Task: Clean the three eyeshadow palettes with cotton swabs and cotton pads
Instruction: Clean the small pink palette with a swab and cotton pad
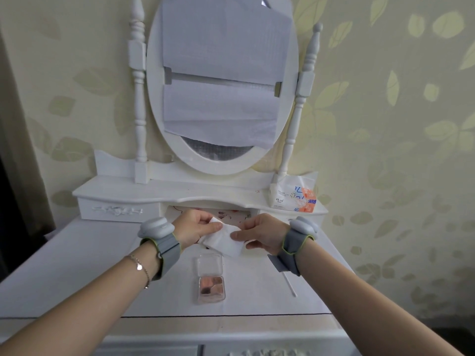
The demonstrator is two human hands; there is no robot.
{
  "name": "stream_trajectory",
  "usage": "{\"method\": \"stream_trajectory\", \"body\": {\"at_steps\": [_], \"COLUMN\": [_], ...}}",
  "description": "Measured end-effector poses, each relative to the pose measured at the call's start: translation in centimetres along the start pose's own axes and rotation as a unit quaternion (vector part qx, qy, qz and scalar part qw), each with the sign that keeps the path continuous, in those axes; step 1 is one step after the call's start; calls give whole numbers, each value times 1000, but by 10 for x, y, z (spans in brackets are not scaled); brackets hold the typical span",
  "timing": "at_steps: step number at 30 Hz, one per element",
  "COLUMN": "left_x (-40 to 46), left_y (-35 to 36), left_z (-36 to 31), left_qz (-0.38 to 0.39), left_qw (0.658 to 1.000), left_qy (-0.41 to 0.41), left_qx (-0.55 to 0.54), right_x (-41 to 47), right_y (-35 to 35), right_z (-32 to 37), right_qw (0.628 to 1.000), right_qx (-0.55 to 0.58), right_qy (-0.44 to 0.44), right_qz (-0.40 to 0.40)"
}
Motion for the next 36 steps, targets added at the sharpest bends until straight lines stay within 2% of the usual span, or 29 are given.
{"method": "stream_trajectory", "body": {"at_steps": [3, 10, 13, 18, 20, 23, 26, 29, 36], "left_x": [0, -7, -8, -8, -8, -11, -12, -11, -14], "left_y": [-1, 7, 10, 15, 15, 20, 25, 32, 39], "left_z": [5, 3, 8, 26, 32, 28, 31, 37, 38], "left_qz": [-8, -7, 8, 40, 54, 70, 55, 57, 73], "left_qw": [1000, 985, 981, 961, 964, 976, 976, 966, 933], "left_qy": [-9, -23, -50, -117, -142, -127, -136, -180, -245], "left_qx": [-29, -173, -185, -249, -220, -160, -159, -175, -251], "right_x": [4, 5, 4, 0, 0, 2, 3, 0, 11], "right_y": [-2, 7, 8, -4, -7, -4, 1, 23, 45], "right_z": [7, 12, 11, 17, 19, 26, 42, 56, 44], "right_qw": [998, 968, 966, 977, 976, 963, 923, 867, 797], "right_qx": [11, 215, 206, 33, -32, -155, -286, -403, -532], "right_qy": [-53, -116, -132, -156, -158, -175, -227, -286, -279], "right_qz": [-28, -61, -86, -138, -144, -137, -118, -62, 57]}}
Point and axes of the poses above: each hand's wrist, its own x-axis towards the middle knuckle, its own y-axis out of the palm, z = x × y, the point moved 10 cm from there along x, towards the middle knuckle, and after that the axes turned 13 degrees about -y, right-handed, at the moved point
